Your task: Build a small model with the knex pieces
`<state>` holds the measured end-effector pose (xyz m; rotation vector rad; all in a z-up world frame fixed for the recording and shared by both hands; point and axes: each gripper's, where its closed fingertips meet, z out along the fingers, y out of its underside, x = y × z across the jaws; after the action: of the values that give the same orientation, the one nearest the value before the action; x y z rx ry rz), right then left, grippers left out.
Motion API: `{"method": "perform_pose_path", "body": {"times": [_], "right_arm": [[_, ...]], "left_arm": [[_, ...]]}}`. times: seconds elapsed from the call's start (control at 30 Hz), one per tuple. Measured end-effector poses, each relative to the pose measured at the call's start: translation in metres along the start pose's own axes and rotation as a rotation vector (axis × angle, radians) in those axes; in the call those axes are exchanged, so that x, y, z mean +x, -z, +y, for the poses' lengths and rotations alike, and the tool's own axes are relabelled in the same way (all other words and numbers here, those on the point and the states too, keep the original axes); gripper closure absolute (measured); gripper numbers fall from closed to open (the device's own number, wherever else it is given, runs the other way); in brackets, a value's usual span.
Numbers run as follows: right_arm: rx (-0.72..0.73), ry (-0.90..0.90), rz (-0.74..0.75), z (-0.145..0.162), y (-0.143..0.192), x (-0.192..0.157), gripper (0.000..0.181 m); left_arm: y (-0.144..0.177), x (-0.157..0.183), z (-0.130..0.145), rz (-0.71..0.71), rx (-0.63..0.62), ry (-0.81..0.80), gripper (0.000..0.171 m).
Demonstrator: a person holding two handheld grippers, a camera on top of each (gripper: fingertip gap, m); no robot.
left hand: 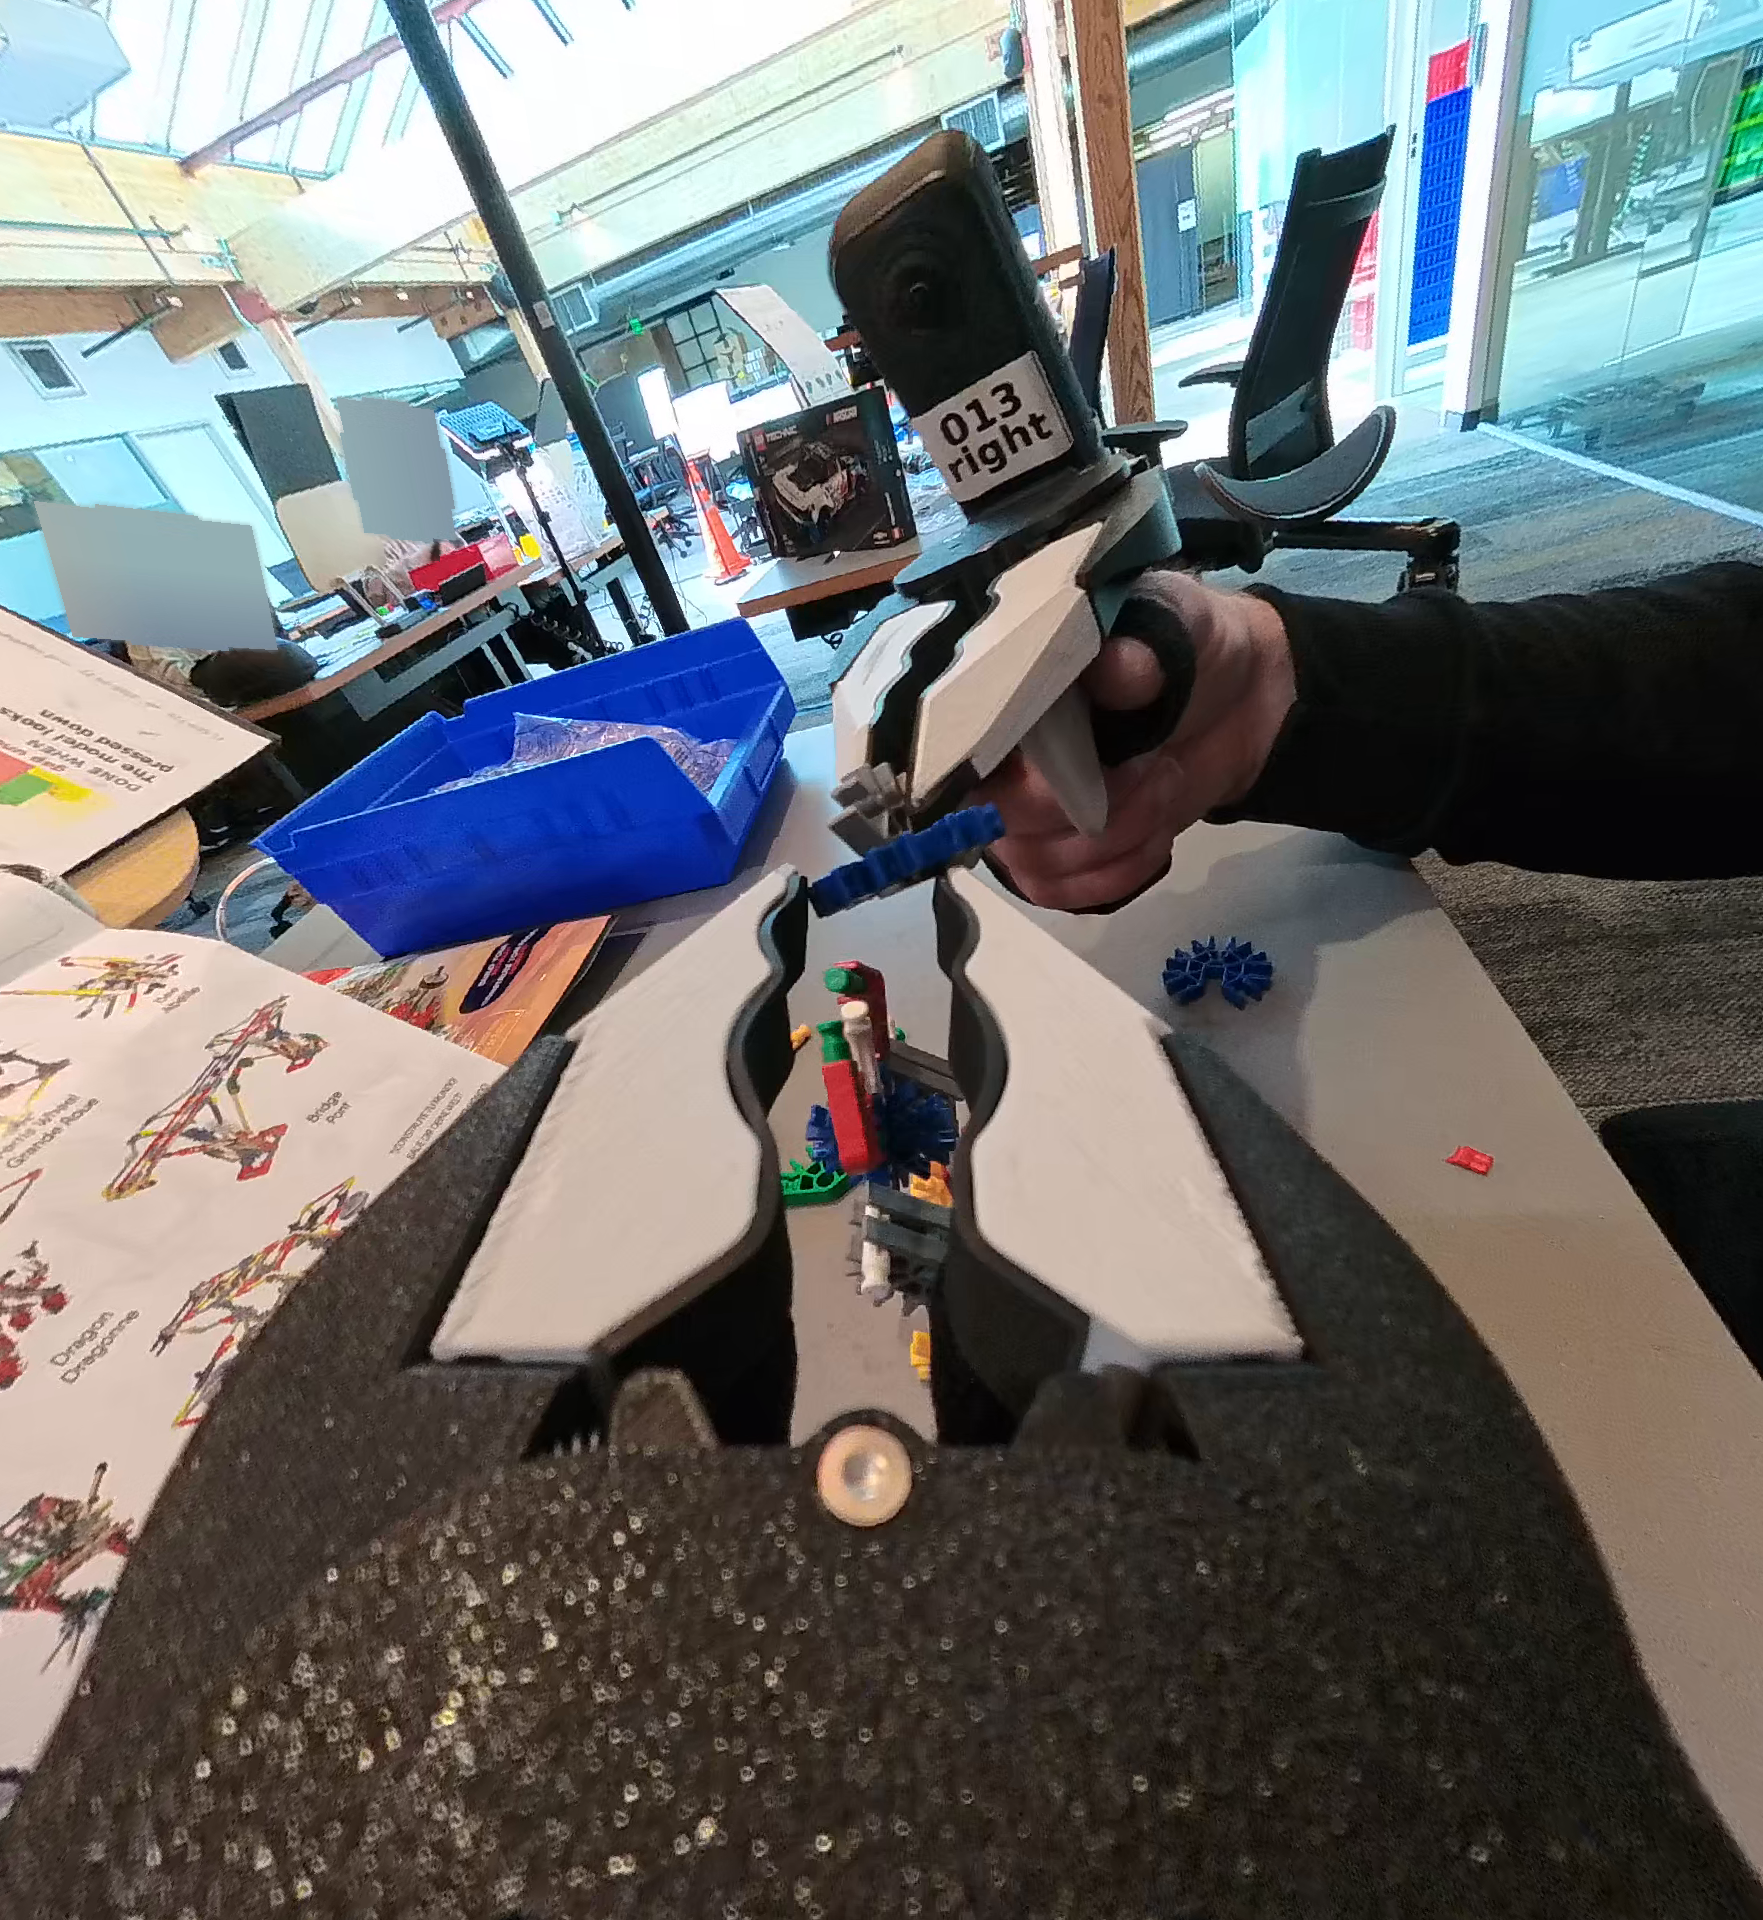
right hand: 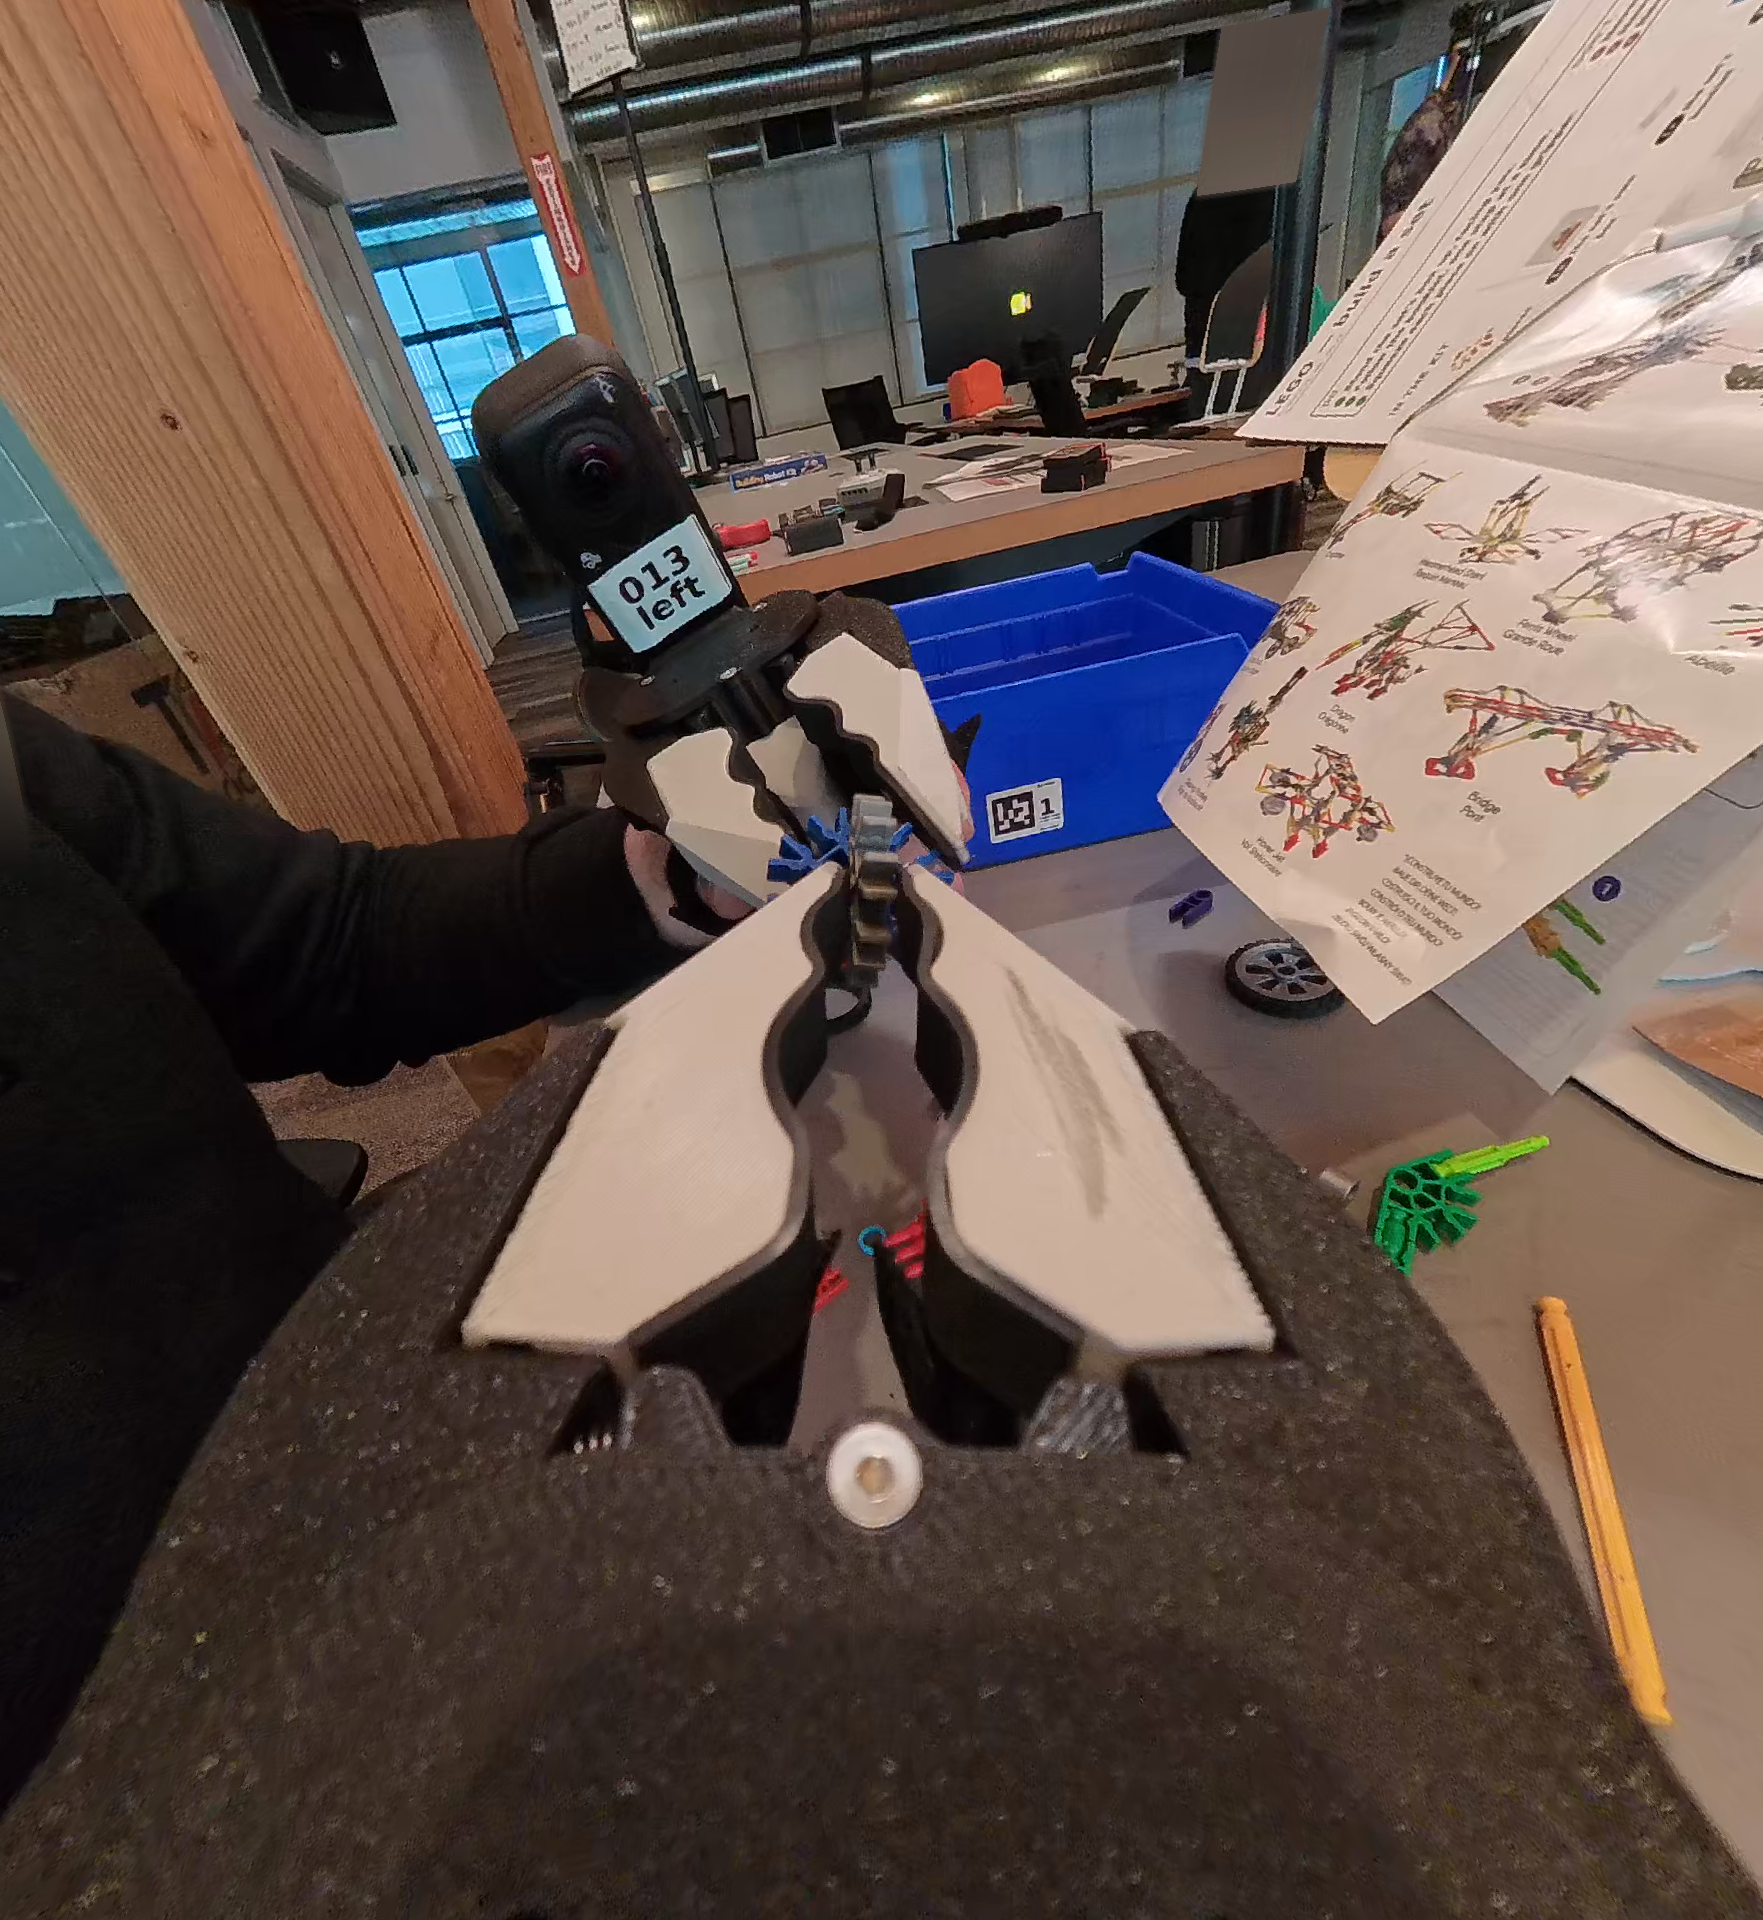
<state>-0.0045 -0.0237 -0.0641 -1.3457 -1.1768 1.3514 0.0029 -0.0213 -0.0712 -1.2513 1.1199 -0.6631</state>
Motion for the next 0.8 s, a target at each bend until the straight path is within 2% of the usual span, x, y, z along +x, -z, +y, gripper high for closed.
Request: {"method": "perform_pose_path", "body": {"times": [0.43,0.67,0.8], "right_arm": [[-0.002,0.027,0.093,-0.002,0.009,0.01,0.161],[-0.058,0.153,0.152,0.001,0.003,0.007,0.157],[-0.097,0.265,0.239,0.002,-0.001,0.012,0.158]], "left_arm": [[0.005,-0.015,-0.002,-0.03,0.036,0.104,0.149],[0.006,-0.02,-0.001,-0.033,0.048,0.159,0.149],[0.004,-0.019,0.0,-0.02,0.052,0.185,0.149]]}}
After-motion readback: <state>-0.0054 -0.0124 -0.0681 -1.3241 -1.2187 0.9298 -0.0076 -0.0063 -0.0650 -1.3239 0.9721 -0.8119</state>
